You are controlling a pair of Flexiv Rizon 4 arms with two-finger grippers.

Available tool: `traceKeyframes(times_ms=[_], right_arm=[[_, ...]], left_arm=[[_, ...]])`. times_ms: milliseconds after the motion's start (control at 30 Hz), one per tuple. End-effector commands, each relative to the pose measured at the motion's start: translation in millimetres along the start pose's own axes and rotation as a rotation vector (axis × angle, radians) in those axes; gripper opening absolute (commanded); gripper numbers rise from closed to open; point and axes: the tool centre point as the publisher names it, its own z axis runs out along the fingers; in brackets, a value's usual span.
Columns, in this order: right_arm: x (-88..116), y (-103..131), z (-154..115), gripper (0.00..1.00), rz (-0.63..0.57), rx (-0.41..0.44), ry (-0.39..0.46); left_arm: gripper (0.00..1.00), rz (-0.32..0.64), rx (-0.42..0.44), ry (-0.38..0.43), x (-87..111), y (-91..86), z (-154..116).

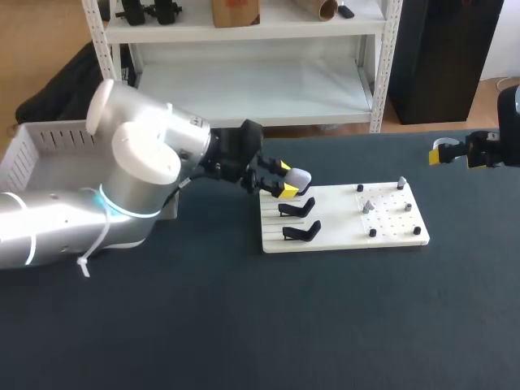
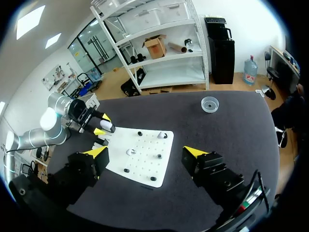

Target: Pick up each earbud case from the left stands, insert the matching earbuds, close the lid, and place the case in the box.

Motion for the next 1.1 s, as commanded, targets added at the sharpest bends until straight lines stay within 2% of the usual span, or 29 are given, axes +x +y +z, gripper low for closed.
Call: traceKeyframes(times_ms=[33,333,467,733,767,833,1100], right_arm=[[0,-1,0,1.0,-0.001,-0.003,0.001],[0,-1,0,1.0,-0.001,-0.003,0.001],[0,-1,0,1.0,-0.001,-0.003,0.001],[0,-1,0,1.0,-0.001,-0.003,0.001],[0,-1,0,1.0,-0.001,-0.003,0.001],[0,-1,0,1.0,-0.001,-0.003,0.001],[0,-1,0,1.0,-0.001,-0.003,0.001]], left_arm=[[0.5,-0.003,0.009,-0.003,2.3,3.7,3],[0.45,-0.013,0.019,-0.015,2.3,2.8,7],[0.4,-0.013,0.021,-0.017,1.9,3.1,8],[0.19,-0.017,0.027,-0.016,3.3,2.8,9],[0.1,-0.017,0.027,-0.017,3.4,2.7,9],[0.0,-0.018,0.027,-0.02,3.1,1.8,8],[0.0,-0.006,0.018,-0.046,-3.5,0.1,-1]])
